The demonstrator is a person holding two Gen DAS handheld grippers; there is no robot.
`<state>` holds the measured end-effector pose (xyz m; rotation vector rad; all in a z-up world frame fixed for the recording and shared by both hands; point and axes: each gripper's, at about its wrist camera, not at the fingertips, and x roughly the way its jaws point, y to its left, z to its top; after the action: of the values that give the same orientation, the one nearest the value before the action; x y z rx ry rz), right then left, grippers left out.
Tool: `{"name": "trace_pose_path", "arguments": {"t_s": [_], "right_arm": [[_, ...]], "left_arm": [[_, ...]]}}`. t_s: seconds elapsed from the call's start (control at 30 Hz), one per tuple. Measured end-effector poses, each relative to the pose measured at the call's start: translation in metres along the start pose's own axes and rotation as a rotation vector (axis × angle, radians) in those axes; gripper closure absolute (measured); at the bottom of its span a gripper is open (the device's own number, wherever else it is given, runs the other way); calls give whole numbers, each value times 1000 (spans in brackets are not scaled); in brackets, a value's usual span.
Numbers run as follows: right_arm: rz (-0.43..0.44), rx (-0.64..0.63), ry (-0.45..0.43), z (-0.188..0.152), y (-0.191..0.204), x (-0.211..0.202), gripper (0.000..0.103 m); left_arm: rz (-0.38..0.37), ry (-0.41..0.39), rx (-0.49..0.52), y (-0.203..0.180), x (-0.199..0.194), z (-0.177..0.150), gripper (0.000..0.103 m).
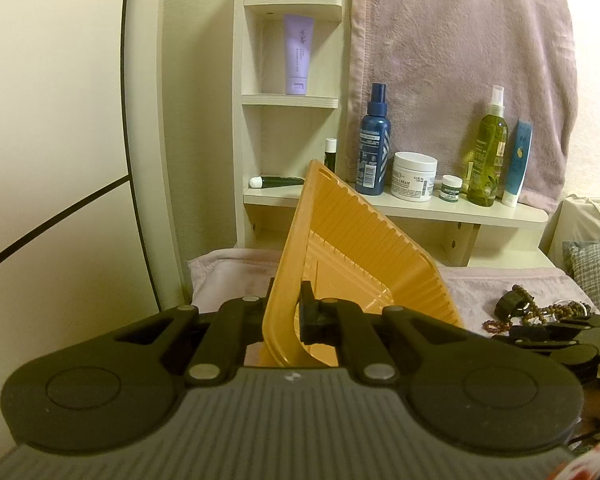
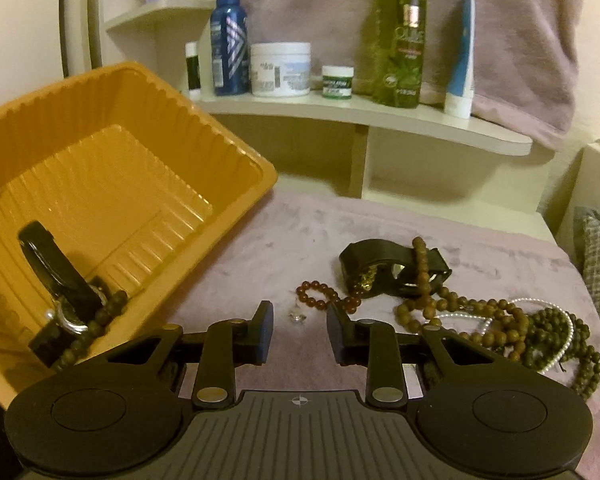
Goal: Organize jewelry
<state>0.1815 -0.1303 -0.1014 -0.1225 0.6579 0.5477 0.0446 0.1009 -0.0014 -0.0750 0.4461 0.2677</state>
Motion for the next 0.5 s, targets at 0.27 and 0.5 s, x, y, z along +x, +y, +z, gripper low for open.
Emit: {"name": "trace_pose_path", "arguments": {"t_s": [0.27,0.5], "right_arm": [[-9,-10,4,1,1,8,88],[-6,-40,-2,2,6,6,94]], "left_arm": [[0,1,-3,1,1,-1,97],[-1,0,-2,1,2,-1,97]]}}
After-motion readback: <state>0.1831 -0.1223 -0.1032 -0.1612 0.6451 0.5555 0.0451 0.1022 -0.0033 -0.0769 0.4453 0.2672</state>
